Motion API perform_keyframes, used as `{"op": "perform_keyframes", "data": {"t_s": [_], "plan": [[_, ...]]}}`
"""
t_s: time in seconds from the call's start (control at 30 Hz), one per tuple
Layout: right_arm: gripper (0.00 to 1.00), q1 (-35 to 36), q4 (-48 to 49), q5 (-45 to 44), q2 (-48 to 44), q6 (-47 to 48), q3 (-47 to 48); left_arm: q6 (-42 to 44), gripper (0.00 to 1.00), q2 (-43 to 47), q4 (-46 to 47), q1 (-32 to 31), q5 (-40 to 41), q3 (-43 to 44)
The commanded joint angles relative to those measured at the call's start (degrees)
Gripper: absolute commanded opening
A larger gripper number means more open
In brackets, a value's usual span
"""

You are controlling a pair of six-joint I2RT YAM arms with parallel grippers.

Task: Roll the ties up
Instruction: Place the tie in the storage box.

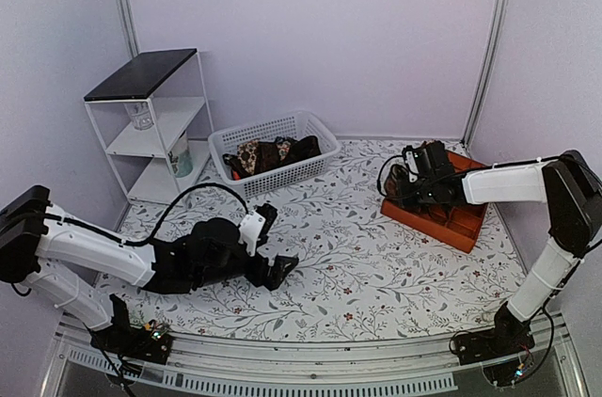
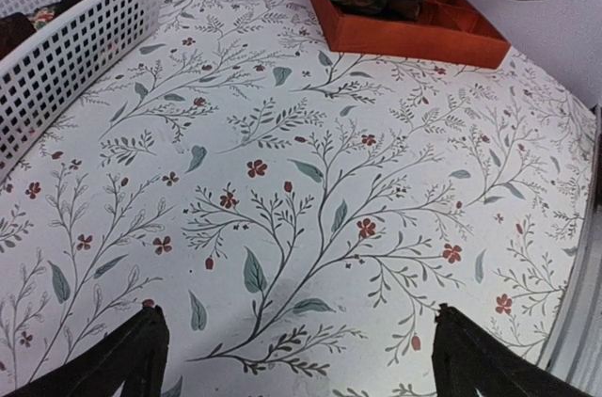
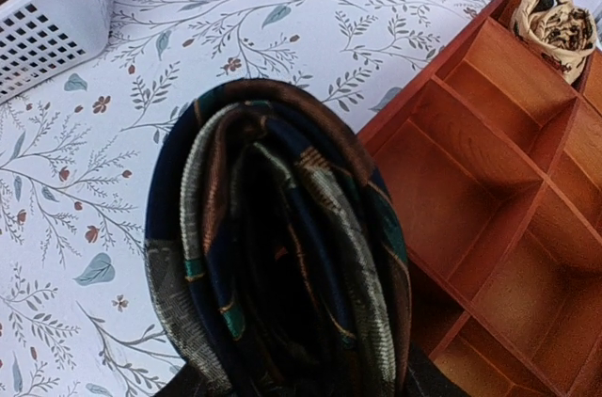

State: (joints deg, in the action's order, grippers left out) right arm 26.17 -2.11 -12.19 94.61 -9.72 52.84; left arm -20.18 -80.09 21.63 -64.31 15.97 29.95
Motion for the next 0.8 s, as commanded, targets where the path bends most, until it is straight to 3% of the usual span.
{"op": "perform_keyframes", "data": {"t_s": [0.0,0.33,0.77], "plan": [[0.47,-0.3,-7.0,-3.1,1.6,-2.3,2.0,-0.3,0.98,1.0,-1.0,0.7,0.2,1.7],[0.45,-0.3,-11.5,-6.2,3.6,-7.8,1.2,-0.3,0.98,3.7,-2.4,0.8,-2.4,1.5],[0.45,0.0,-24.5,-11.5,7.2,-10.5,10.6,-1.1,0.98,9.6,-2.7,0.7,-1.1,-2.2]]}}
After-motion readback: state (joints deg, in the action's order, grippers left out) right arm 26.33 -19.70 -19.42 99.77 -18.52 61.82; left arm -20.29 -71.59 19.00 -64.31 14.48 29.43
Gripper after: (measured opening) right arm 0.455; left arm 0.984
